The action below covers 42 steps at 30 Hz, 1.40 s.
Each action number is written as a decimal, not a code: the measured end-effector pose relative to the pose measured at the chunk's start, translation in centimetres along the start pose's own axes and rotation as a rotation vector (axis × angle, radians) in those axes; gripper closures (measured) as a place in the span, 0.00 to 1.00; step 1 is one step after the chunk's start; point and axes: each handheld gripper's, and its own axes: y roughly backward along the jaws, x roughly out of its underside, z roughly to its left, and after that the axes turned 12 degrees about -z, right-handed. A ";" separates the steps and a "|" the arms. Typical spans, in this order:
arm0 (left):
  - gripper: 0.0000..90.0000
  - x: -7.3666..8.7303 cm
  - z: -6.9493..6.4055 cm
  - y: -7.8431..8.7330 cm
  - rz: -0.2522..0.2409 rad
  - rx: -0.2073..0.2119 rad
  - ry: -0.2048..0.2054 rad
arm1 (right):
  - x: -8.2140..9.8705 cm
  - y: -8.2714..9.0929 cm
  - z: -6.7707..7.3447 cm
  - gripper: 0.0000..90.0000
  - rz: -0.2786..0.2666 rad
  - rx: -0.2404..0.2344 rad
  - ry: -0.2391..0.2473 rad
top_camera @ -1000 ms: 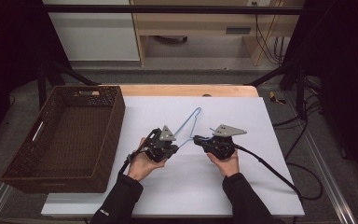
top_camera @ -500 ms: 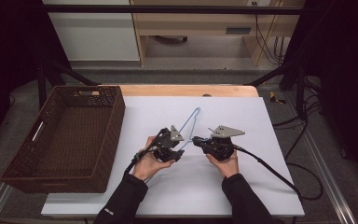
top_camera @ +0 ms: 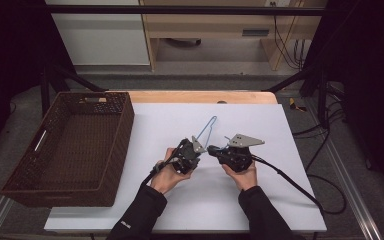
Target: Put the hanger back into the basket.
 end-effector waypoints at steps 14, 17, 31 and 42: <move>0.97 -0.2 0.5 1.3 -0.062 -0.045 0.038 | -0.9 2.5 0.8 0.77 -0.015 0.020 0.033; 0.97 -0.3 1.0 2.6 -0.095 -0.045 0.052 | -1.2 3.8 0.6 0.72 -0.024 0.023 0.025; 0.97 -0.1 3.4 7.2 -0.173 -0.001 0.107 | -0.7 9.8 -1.2 0.33 -0.025 0.096 0.010; 0.97 -0.1 5.0 11.6 -0.219 0.011 0.121 | -0.8 11.6 -1.6 0.07 -0.005 0.158 0.006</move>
